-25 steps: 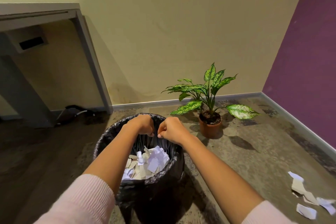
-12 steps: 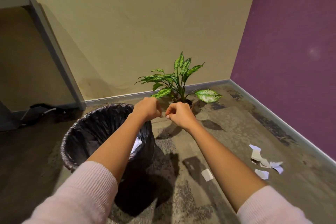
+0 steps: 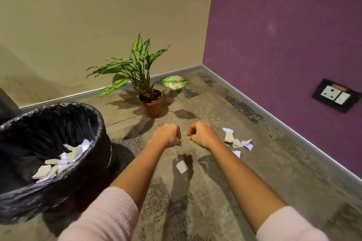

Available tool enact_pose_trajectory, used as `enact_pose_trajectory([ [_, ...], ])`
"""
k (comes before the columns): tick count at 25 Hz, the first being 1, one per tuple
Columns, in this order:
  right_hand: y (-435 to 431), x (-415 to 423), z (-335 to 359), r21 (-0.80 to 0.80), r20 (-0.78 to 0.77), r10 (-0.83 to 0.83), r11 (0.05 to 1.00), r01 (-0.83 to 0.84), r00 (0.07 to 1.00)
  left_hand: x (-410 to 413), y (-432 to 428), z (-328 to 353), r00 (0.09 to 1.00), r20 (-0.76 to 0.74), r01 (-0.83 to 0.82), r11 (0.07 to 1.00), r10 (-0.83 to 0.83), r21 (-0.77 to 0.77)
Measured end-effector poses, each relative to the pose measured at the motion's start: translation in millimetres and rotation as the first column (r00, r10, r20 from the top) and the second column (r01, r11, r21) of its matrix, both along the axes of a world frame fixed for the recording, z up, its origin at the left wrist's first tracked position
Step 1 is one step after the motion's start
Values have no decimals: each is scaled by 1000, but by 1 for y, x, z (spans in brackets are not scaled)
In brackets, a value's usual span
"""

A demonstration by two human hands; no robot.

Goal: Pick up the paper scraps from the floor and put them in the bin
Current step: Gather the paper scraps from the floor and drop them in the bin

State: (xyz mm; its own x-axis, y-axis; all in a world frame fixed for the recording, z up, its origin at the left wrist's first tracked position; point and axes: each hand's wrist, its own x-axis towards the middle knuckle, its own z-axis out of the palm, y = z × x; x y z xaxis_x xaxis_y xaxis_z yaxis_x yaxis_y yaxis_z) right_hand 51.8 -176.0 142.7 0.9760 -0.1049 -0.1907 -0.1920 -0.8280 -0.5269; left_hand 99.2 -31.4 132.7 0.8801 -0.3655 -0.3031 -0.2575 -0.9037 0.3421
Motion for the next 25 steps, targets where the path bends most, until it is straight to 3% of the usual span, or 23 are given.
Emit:
enact_pose_trajectory([
  [8,-74,-48,-108,-42,-150,-105,994,100,983,-32,-43,-123,995,-74,70,993,-63,99],
  [14,-109,-70,-169,-96,-131,-200,977,189,971,-40,-45,-169,999,-31,20,986,-15,163],
  [22,-136,-52,-190,-228,-32,-317,926,301,948,-19,-51,-182,996,-83,-36,993,27,-110],
  [25,-152,-42,-192,-232,9,-337,915,330,941,-14,-85,-177,995,-82,43,994,-51,-101],
])
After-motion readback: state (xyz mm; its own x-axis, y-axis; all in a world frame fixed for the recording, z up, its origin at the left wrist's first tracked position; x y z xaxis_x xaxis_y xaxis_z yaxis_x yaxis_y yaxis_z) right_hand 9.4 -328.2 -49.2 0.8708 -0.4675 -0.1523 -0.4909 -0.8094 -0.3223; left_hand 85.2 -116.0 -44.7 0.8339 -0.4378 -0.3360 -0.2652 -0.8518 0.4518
